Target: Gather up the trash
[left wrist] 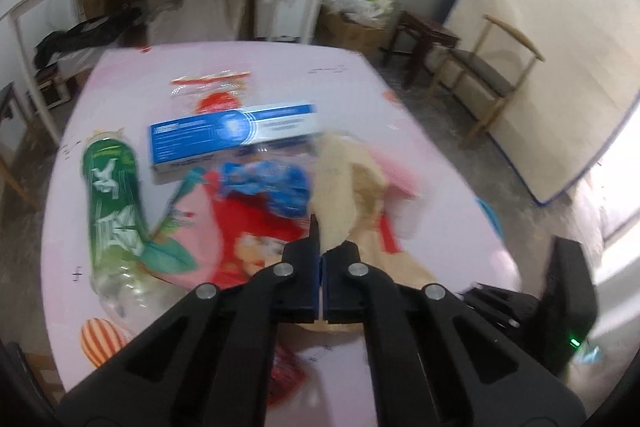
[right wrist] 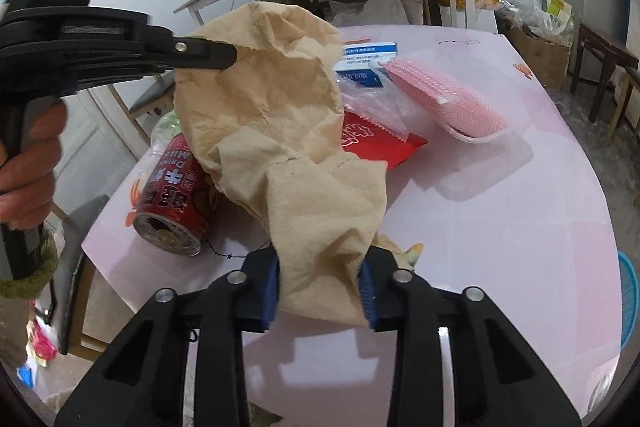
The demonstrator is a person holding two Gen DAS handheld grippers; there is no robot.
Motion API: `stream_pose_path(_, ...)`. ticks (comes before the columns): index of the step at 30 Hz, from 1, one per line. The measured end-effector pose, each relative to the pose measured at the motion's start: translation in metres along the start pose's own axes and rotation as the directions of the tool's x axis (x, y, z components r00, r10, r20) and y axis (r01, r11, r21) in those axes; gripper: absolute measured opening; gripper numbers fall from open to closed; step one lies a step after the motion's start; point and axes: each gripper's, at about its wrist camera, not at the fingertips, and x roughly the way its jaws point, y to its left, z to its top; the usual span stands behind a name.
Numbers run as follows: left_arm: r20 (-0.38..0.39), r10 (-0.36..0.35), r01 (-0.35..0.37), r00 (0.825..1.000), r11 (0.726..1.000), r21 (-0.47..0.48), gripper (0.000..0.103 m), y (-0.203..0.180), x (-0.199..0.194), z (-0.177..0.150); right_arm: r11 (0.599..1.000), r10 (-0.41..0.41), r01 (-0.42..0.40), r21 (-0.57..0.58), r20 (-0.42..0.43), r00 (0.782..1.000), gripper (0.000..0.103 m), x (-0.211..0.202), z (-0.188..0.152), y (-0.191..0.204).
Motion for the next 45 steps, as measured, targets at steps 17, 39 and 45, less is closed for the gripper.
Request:
stream_pose_path(17,-0.112,-0.268,0.269,0.957,0.963,-0.005,0.000,-0.094,0.030,-0.059,0.987,-0.062,0.043,0.155,0.117,0.991,0.024,-0.113,-0.045,-0.065)
stream_pose_path(39,-0.205,-0.320,0.314,0.925,0.947,-0.059,0.017,-0.075,0.084,-0.104,0.883,0.214,-0.141,0.448,-0.117,0.970,0.023,-0.027,-0.043,-0.133)
stream_pose_path(45,-0.155,-0.290,0.282,0.944,0.957,-0.075,0.019,-0.066,0.067,-0.107,0.861,0.238,-0.144,0.488,-0.136,0.962,0.022,-0.024,-0.042,-0.135)
